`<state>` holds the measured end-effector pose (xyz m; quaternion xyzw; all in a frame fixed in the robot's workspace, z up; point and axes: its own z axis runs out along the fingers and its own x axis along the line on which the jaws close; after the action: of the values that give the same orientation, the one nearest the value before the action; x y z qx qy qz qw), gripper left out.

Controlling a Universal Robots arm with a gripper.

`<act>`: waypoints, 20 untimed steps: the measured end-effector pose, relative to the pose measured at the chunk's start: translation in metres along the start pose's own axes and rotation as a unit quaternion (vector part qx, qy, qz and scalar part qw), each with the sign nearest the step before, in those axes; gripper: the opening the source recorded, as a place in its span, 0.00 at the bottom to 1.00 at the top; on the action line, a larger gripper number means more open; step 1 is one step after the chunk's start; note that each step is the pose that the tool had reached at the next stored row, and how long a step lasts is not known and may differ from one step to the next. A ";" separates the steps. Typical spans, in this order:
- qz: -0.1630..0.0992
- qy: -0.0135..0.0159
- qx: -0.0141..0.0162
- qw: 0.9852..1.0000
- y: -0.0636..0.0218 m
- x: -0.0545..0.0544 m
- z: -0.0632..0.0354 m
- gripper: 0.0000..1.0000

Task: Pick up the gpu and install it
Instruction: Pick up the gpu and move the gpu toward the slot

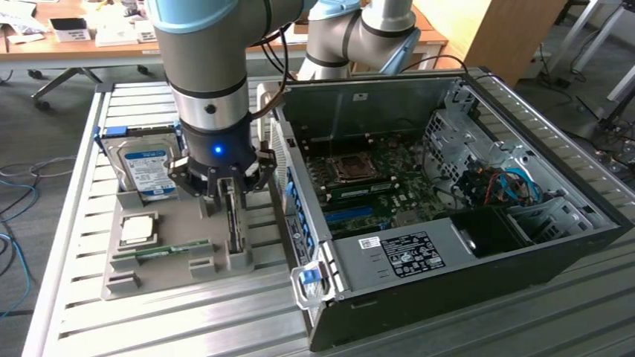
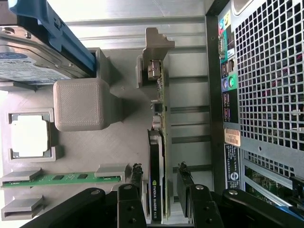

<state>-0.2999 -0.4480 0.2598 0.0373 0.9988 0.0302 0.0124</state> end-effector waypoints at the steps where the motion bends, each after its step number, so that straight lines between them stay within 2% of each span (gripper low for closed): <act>1: 0.000 0.000 0.000 1.000 0.0000 0.000 0.0001 0.43; 12: 0.000 0.000 0.000 1.000 -0.0001 0.000 0.0021 0.43; 17: 0.000 0.000 -0.004 1.000 -0.0001 0.000 0.0027 0.43; 20: 0.000 0.000 -0.005 1.000 -0.0002 0.000 0.0037 0.43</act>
<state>-0.3000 -0.4479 0.2561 0.0372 0.9986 0.0352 0.0130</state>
